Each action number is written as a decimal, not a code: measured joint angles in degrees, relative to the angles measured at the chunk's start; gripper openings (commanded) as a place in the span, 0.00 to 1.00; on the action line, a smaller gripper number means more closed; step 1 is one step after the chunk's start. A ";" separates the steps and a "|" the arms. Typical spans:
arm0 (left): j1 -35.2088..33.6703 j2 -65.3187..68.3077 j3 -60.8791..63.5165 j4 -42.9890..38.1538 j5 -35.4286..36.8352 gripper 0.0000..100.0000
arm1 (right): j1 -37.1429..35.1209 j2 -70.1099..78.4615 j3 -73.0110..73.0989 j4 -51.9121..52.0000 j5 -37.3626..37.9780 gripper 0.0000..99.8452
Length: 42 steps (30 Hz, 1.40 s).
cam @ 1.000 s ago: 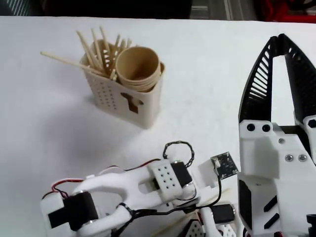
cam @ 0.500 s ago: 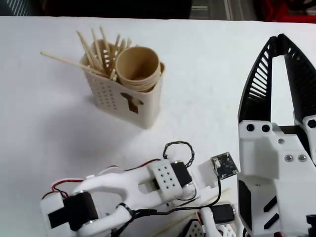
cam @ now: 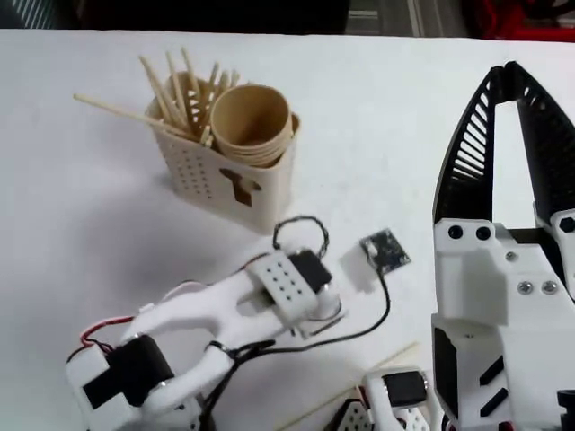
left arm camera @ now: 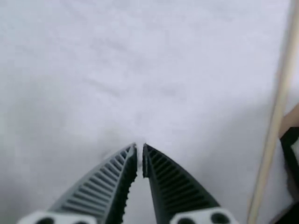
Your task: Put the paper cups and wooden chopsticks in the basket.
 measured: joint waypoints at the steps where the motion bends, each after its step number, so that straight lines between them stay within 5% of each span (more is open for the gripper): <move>1: -0.09 0.00 -1.85 2.29 0.00 0.05 | 0.18 0.00 0.00 0.00 0.00 0.02; 11: -0.09 -0.18 -10.11 16.26 0.09 0.11 | 0.09 0.00 0.00 0.00 0.00 0.02; 20: -2.73 -18.81 1.41 14.86 0.00 0.12 | 5.01 0.00 0.00 0.00 0.00 0.02; 42: -42.20 -72.79 28.92 -2.90 -6.68 0.12 | 5.36 0.00 0.00 0.00 0.00 0.02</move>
